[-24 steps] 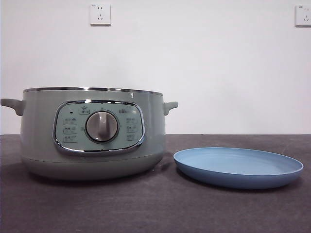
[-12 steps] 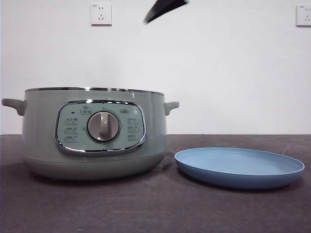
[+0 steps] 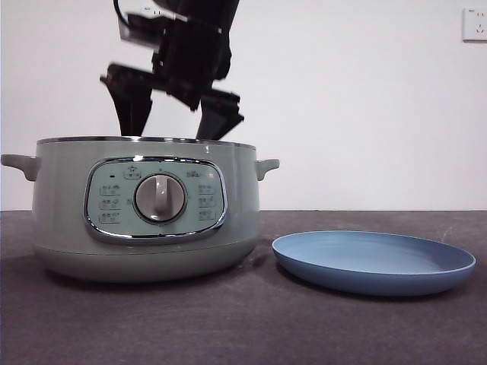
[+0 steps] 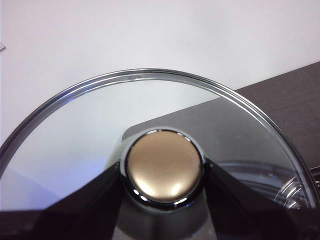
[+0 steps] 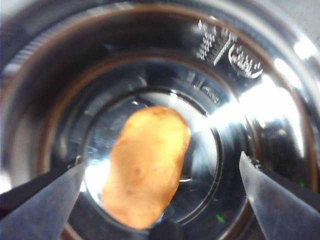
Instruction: Take the potato out from the steamer,put the potato on the plate,close the lid
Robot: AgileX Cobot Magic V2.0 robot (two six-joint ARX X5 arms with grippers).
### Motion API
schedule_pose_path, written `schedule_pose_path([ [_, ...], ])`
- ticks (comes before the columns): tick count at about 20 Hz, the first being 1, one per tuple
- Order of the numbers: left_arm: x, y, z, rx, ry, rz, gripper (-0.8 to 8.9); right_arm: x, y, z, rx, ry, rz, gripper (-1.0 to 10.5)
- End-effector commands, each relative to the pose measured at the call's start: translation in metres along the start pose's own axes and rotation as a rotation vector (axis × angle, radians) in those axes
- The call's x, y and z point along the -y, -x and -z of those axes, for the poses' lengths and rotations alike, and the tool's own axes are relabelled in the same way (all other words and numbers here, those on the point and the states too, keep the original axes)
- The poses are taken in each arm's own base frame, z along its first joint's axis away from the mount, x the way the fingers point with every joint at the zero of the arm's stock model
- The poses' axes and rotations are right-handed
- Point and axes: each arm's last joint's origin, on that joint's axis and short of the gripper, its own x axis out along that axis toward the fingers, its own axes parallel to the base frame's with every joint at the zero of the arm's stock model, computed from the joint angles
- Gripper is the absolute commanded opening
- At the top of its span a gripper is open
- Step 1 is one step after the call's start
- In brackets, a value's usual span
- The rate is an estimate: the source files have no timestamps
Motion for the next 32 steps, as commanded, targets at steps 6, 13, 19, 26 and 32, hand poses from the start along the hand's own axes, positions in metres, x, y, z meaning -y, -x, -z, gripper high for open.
schedule_pose_path([
  [6, -0.002, 0.007, 0.005, -0.017, -0.017, 0.048, -0.08, -0.002, -0.033, 0.006, -0.064, 0.007, -0.012, 2.0],
  [13, -0.002, 0.007, 0.005, -0.016, -0.017, 0.05, -0.08, 0.006, -0.006, 0.008, -0.077, 0.021, -0.031, -0.1],
  [19, 0.014, -0.007, 0.001, 0.0, -0.028, 0.299, -0.08, 0.037, 0.187, 0.023, 0.215, -0.059, 0.07, -0.1],
  [26, 0.028, -0.017, -0.003, 0.019, -0.029, 0.544, -0.08, 0.073, 0.313, 0.108, 0.243, -0.285, 0.217, -0.1],
  [32, 0.028, -0.016, -0.003, 0.019, -0.029, 0.551, -0.08, 0.11, 0.311, 0.123, 0.212, -0.465, 0.292, -0.1],
])
